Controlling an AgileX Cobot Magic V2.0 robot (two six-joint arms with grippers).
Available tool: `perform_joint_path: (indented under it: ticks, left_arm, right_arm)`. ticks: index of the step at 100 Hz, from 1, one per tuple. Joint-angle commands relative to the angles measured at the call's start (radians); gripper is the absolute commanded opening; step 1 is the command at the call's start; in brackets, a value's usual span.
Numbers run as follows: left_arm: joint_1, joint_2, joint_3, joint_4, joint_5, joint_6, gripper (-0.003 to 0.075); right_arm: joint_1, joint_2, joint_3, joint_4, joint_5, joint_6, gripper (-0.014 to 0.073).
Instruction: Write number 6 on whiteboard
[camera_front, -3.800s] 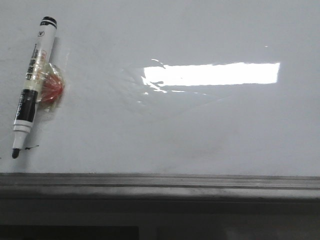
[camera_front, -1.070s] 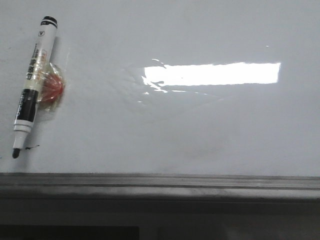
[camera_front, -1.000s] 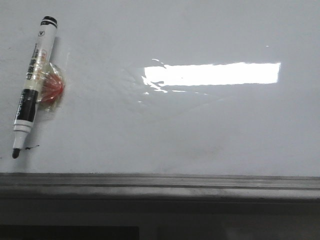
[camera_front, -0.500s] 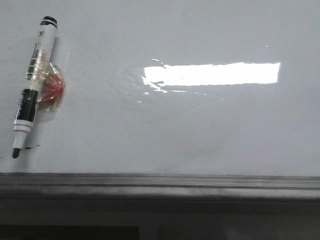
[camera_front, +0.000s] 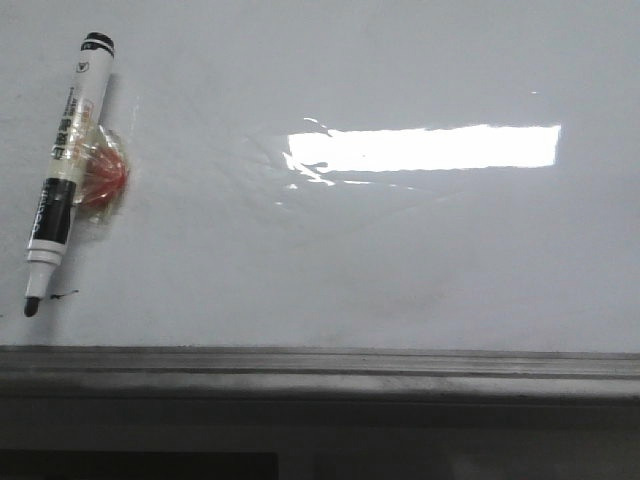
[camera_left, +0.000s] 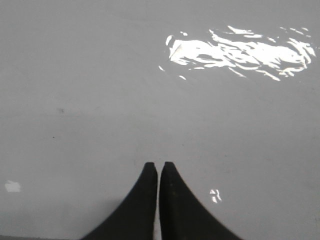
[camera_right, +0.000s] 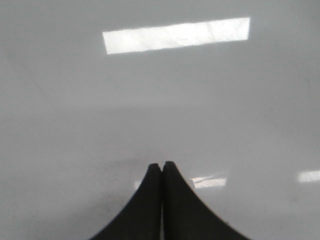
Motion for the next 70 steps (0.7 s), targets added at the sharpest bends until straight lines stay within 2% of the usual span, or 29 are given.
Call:
perform_joint_path:
  ticks: [1,20,29,42,50,70]
  left_arm:
    - [0.002,-0.032,0.043,-0.008,-0.083,-0.009,-0.0019]
    - [0.002,-0.032,0.043,-0.008,-0.088,-0.009,-0.0019]
    - [0.002,-0.032,0.041,-0.069,-0.134,-0.009,-0.0019]
    - [0.002,-0.032,-0.006,-0.068,-0.136,-0.004,-0.0019]
    - [0.002,-0.025,-0.056,-0.068,-0.098,0.021,-0.002]
    - [0.002,0.061,-0.181,-0.062,-0.022,0.035,-0.0019]
  right_arm:
    - [0.0,-0.019,0.026,-0.002,-0.086,-0.008,-0.0065]
    - [0.0,-0.019,0.026,-0.002,-0.088,-0.008,-0.0065]
    - [0.0,-0.019,0.026,0.075,-0.106,-0.008,-0.0065]
    - [0.0,0.002,0.009,0.182,-0.072,-0.008,-0.0065]
    - [0.0,0.028,-0.016,0.224,-0.05,-0.008,-0.0065]
    - [0.0,0.14,-0.118,0.224,0.036,-0.008,-0.0065]
